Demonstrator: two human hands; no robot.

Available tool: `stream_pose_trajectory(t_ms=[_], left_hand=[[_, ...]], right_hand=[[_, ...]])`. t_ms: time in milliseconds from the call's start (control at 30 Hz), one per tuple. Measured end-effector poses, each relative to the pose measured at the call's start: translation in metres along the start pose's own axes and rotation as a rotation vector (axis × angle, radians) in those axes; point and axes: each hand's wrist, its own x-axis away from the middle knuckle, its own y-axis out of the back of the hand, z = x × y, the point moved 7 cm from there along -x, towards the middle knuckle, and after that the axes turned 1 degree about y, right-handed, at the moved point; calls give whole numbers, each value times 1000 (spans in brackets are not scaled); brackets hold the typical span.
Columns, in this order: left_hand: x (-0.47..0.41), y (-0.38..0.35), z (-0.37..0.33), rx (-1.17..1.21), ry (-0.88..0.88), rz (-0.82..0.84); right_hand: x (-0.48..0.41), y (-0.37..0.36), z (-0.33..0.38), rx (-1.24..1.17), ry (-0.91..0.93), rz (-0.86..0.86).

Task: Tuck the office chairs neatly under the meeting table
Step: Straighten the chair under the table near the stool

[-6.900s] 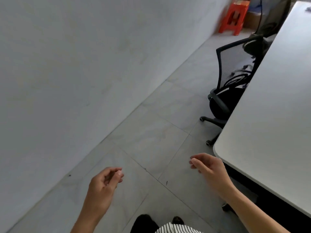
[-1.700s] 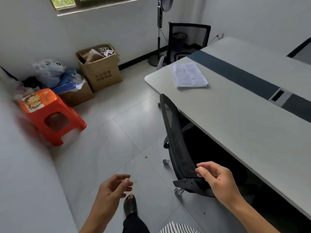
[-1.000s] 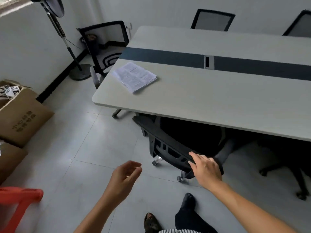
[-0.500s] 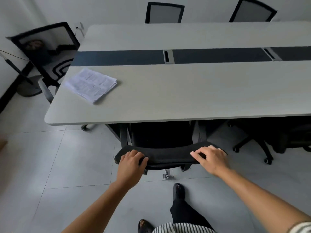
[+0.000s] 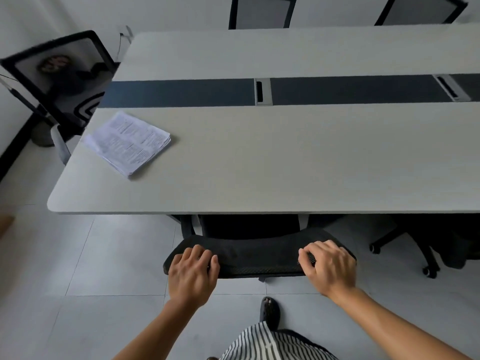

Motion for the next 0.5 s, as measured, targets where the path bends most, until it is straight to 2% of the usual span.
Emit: stream_pose_trajectory(t_ms=[200,500], left_hand=[[-30,-5,-8,2,28,13],[-63,-11,13,15,21,104]], right_hand=[[-32,-1,-12,-40,8,-28],[-47,-9,3,-65,-37,68]])
